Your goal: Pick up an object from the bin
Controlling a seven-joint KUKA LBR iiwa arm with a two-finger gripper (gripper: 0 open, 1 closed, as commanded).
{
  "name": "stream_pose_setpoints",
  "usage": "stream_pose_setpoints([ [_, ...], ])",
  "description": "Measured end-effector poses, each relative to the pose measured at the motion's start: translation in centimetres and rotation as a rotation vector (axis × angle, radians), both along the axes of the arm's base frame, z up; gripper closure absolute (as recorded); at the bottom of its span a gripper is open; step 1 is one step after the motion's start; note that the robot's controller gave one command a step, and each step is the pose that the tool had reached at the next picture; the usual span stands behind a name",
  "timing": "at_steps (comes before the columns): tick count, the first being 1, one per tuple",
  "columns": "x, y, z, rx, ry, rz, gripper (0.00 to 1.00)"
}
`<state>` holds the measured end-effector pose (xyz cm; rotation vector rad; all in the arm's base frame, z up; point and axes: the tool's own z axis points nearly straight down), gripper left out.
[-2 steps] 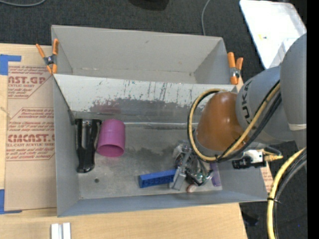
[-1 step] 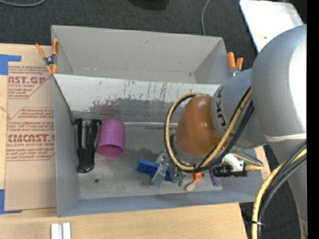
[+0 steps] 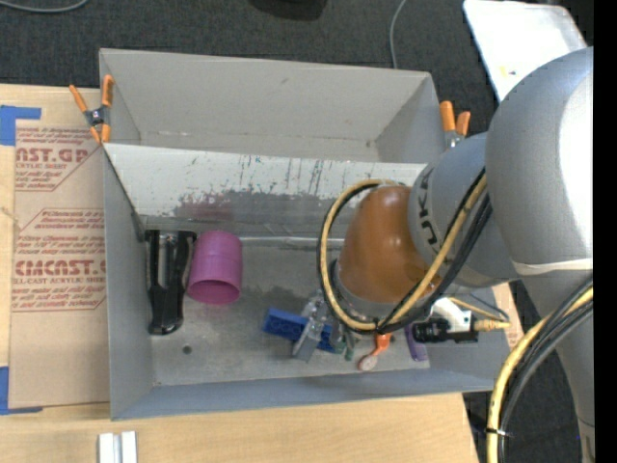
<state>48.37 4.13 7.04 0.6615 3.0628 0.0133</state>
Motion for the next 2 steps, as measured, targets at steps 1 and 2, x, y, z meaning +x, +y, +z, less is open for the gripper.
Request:
stream_pose_setpoints([
  [1,0.1,-0.3,6.8,-0.001,0.006,0.020,1.00],
  [2,0.0,-0.1,15.1,-0.001,0.015,0.051,1.00],
])
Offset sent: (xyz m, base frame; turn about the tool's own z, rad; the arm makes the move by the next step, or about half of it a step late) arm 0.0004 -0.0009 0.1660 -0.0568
